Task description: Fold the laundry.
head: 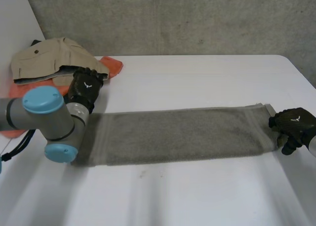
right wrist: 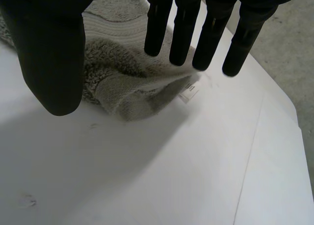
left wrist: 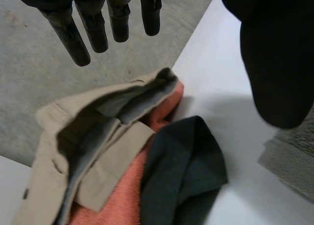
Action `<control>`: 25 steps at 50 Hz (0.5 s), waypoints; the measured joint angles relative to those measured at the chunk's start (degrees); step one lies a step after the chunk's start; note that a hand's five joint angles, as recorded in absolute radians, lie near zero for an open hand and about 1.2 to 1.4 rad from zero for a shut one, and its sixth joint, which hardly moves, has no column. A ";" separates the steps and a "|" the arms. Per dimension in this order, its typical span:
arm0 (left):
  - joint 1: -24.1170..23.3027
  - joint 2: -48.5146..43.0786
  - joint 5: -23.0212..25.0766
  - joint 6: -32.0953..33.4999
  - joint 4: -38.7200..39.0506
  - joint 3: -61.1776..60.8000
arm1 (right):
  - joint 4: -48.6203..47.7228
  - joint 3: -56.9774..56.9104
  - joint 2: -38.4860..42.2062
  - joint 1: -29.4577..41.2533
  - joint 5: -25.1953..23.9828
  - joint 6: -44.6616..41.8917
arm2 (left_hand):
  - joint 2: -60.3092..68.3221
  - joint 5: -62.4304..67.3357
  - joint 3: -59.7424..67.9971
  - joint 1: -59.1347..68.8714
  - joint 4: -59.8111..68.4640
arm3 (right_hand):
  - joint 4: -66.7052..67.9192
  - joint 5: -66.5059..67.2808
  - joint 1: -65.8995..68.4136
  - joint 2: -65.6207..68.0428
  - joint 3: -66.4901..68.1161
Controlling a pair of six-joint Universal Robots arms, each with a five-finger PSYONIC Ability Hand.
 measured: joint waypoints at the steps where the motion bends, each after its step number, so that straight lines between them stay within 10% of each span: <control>1: -0.06 1.14 0.01 -0.03 -0.20 -0.56 | -0.18 -0.06 0.08 0.02 0.08 0.03 | 0.00 0.00 0.00 0.00 0.00 | 3.02 2.70 3.17 3.22 3.17; 9: -0.93 10.66 0.27 -1.84 -0.43 -7.44 | -1.10 -0.98 1.78 0.02 1.67 -0.23 | 0.00 0.00 0.00 0.00 0.00 | 35.76 34.44 31.88 35.92 35.78; 25: -2.23 26.31 0.94 -6.86 -0.16 -19.92 | -4.77 -2.89 -2.83 -9.52 13.23 -11.90 | 0.00 0.00 0.00 0.00 0.00 | 38.30 35.48 31.88 36.65 37.87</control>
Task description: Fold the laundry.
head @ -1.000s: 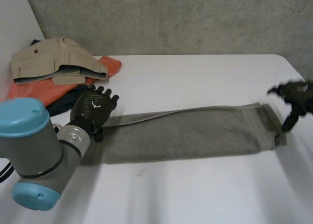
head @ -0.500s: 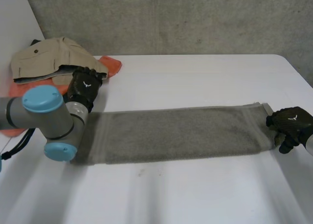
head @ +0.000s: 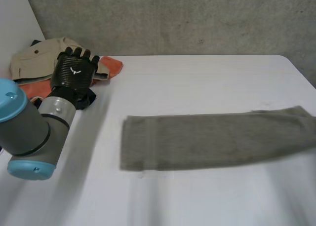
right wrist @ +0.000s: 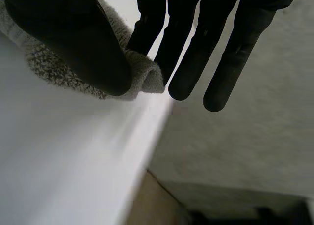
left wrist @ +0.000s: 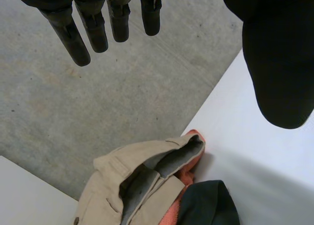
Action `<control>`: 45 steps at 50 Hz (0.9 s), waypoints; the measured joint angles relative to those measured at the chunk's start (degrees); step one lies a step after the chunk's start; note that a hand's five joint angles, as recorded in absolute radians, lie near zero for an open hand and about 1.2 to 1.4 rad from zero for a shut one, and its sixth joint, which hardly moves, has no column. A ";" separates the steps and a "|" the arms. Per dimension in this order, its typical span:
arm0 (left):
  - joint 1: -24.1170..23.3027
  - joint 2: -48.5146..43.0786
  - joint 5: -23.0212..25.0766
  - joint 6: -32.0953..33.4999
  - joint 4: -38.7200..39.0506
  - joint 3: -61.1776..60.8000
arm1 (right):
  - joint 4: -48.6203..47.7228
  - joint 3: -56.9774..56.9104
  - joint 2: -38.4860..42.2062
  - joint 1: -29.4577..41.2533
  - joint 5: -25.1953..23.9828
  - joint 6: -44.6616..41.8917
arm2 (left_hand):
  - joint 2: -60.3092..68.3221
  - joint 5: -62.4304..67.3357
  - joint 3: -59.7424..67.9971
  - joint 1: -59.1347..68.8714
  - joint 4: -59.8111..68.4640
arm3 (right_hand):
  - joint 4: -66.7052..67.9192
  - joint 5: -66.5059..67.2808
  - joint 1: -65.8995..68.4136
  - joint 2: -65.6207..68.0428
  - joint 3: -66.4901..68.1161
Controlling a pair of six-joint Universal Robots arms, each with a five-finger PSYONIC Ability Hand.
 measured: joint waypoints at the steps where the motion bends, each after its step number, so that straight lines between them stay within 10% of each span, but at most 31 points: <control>1: -0.01 0.75 0.02 -0.08 0.00 -0.62 | -0.29 -0.36 -0.50 -0.28 0.65 -2.06 | 0.00 0.00 0.00 0.00 0.00 | 0.00 0.00 0.00 0.00 0.00; 15: -0.11 4.45 -0.24 -1.63 -0.07 -3.69 | -9.46 -3.09 -4.02 31.38 -8.76 -7.68 | 0.00 0.00 0.00 0.00 0.00 | 0.06 0.00 0.00 0.00 0.25; 26: -3.32 4.63 -0.37 -3.65 -0.09 -4.82 | -11.12 -2.42 8.11 56.23 -15.38 -11.22 | 0.00 0.00 0.00 0.00 0.00 | -12.38 -10.14 -8.39 -11.13 -11.89; 31: -6.03 4.30 -0.43 -3.62 0.19 -3.90 | -11.12 -1.63 9.04 57.89 -12.66 -8.94 | 0.00 0.00 0.00 0.00 0.00 | -53.05 -50.69 -47.83 -52.01 -52.41; 45: -19.25 -2.50 -0.95 -3.51 0.21 5.25 | -1.68 5.51 -9.45 42.19 -6.16 30.90 | 0.00 0.00 0.00 0.00 0.00 | -56.57 -53.15 -49.12 -54.70 -56.08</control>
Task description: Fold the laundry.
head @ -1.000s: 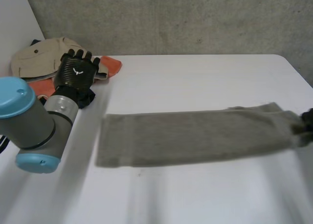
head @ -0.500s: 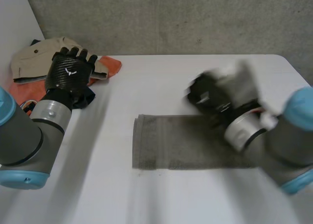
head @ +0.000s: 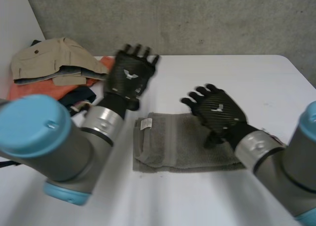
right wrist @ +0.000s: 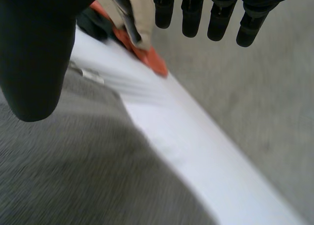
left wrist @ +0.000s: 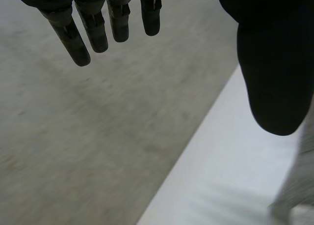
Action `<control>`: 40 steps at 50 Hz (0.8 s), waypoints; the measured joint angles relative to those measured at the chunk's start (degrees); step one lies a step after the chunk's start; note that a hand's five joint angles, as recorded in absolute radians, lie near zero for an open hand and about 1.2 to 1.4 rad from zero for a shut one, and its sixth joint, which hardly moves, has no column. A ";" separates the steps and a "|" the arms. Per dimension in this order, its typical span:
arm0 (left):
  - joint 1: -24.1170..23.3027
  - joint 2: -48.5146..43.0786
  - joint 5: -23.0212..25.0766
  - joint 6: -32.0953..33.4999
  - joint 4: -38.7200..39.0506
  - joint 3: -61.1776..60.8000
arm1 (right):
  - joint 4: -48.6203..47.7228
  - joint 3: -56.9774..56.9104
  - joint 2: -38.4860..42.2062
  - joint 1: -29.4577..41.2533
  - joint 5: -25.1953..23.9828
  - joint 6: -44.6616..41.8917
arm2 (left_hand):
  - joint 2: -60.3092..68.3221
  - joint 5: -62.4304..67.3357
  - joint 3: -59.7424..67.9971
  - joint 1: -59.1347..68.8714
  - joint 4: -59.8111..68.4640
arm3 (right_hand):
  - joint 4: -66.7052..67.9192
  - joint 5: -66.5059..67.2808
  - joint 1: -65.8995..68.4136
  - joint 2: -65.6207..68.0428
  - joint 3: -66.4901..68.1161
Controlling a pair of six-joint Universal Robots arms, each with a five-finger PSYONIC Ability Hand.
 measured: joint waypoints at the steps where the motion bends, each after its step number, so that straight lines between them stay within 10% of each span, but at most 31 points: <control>1: -1.11 -1.14 -0.03 0.00 -0.08 0.73 | 1.25 0.49 -0.28 -1.09 0.00 0.88 | 0.00 0.00 0.00 0.00 0.00 | 0.00 0.00 0.00 0.00 0.00; 9: -7.64 -12.30 -2.88 0.14 -1.57 6.63 | 7.60 5.19 2.88 -11.13 1.18 -5.95 | 0.00 0.00 0.00 0.00 0.00 | 2.42 2.16 1.82 2.76 2.51; 18: -5.81 -13.71 -11.28 -0.43 -6.65 8.36 | 2.37 4.01 7.10 -13.58 7.98 -15.63 | 0.00 0.00 0.00 0.00 0.00 | 55.89 53.22 46.28 55.57 55.77; 33: 4.66 6.10 -11.80 -8.30 -7.61 -5.07 | -5.75 -8.06 9.52 14.43 5.57 -14.04 | 0.00 0.00 0.00 0.00 0.00 | 56.60 54.48 47.58 55.57 56.15; 40: 5.81 7.38 -8.79 -11.26 -7.35 -7.97 | -1.94 -11.10 16.79 19.04 3.85 -12.41 | 0.00 0.00 0.00 0.00 0.00 | 5.12 3.73 2.41 4.29 5.24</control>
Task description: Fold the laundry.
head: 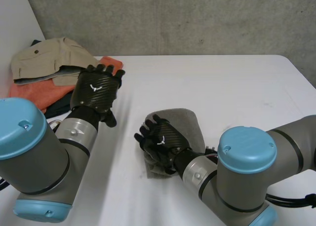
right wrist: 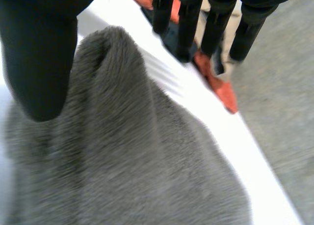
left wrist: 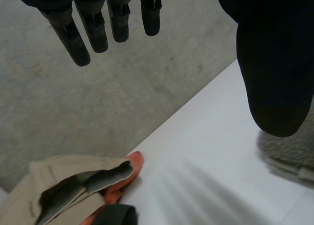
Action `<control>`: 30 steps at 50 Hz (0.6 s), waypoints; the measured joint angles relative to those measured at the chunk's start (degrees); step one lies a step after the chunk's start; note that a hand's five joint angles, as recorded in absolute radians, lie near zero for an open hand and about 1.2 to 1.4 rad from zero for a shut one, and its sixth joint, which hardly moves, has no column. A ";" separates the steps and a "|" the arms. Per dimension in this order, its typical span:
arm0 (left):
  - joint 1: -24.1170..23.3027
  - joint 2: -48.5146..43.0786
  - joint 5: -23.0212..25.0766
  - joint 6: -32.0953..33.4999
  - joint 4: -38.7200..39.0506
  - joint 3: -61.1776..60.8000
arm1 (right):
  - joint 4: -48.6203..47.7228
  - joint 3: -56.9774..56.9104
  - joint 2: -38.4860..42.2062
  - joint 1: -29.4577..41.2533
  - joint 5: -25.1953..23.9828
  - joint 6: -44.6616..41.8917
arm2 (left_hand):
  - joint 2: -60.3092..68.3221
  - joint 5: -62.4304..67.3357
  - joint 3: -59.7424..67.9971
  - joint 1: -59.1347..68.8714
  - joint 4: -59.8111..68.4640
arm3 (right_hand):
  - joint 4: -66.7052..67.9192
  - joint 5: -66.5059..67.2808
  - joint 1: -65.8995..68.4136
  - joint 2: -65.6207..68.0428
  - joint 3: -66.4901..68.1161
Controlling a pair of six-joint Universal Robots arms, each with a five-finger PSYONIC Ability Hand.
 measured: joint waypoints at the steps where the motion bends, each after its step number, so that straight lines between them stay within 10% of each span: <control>1: -0.07 -0.07 0.90 -0.41 0.08 0.08 | 0.47 -0.13 -0.07 -0.21 0.05 1.40 | 0.00 0.00 0.00 0.00 0.00 | -3.49 -2.87 -2.16 -3.16 -3.61; 18: -9.19 -15.16 11.22 -10.42 -4.11 19.47 | 12.41 -0.76 -10.96 -20.14 0.40 35.75 | 0.00 0.00 0.00 0.00 0.00 | -5.06 -3.82 -2.32 -4.18 -5.07; 30: -10.49 -29.47 0.79 -10.28 -23.23 30.41 | 22.63 -10.61 2.85 -19.93 0.69 32.74 | 0.00 0.00 0.00 0.13 0.00 | -5.06 -3.82 -2.32 -4.18 -5.07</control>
